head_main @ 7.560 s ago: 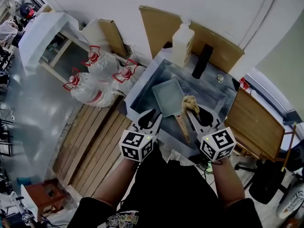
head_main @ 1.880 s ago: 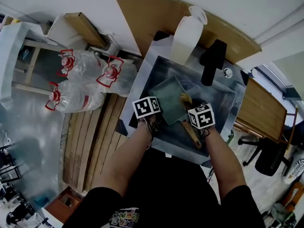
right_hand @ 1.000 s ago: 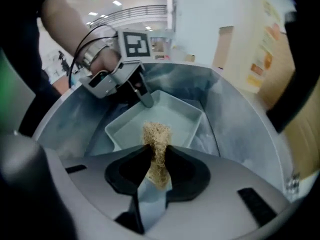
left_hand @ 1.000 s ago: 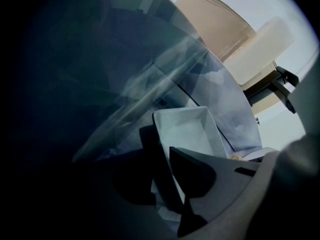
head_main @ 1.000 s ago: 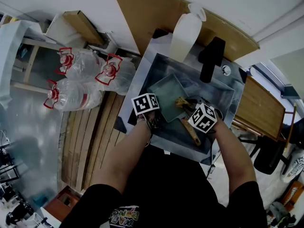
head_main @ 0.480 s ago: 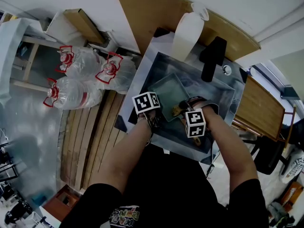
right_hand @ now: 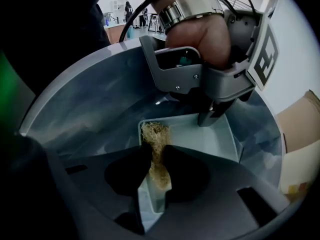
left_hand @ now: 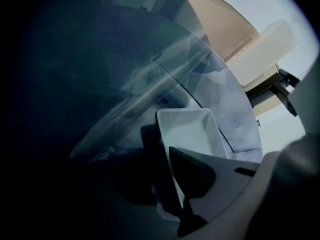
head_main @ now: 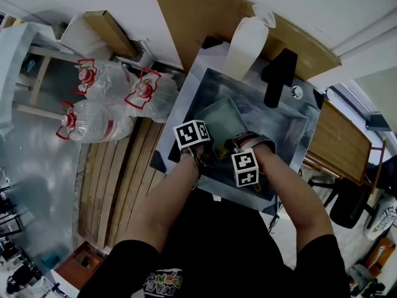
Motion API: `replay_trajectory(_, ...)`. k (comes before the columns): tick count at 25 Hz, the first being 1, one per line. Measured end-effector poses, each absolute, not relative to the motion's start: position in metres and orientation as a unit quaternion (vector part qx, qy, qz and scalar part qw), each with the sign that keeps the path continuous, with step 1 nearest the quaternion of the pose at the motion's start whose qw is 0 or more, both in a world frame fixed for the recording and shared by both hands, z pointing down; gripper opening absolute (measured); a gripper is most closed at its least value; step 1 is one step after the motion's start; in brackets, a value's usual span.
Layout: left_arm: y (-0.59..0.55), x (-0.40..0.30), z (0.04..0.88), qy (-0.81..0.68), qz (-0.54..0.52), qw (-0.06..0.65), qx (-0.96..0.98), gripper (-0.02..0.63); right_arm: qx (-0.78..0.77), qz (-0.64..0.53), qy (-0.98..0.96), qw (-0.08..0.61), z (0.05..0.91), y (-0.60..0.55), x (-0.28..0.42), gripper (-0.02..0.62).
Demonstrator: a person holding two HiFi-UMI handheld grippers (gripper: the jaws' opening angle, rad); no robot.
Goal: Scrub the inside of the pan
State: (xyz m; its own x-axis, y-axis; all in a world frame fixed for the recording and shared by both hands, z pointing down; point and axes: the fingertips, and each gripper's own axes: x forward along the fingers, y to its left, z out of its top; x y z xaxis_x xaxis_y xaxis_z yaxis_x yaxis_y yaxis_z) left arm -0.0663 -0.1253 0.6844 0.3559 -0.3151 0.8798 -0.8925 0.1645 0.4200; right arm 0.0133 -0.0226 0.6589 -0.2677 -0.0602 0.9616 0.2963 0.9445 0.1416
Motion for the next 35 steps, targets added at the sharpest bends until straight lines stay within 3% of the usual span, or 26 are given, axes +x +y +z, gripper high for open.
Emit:
replay_trajectory(10,-0.126,-0.066,0.685,-0.508,0.254,0.571,0.593,0.08,-0.016,-0.112,-0.803,0.585,0.656,-0.039,0.013,0.098)
replay_trajectory(17,-0.125,-0.066,0.689,-0.509,0.255,0.571,0.592,0.08,0.103,-0.163,-0.785,0.589,0.65,-0.113,0.009,0.098)
replay_trajectory(35,-0.125,-0.066,0.689,-0.507,0.256,0.573,0.591,0.08,0.041,-0.229,-0.769,0.596,0.67,-0.151,-0.018,0.098)
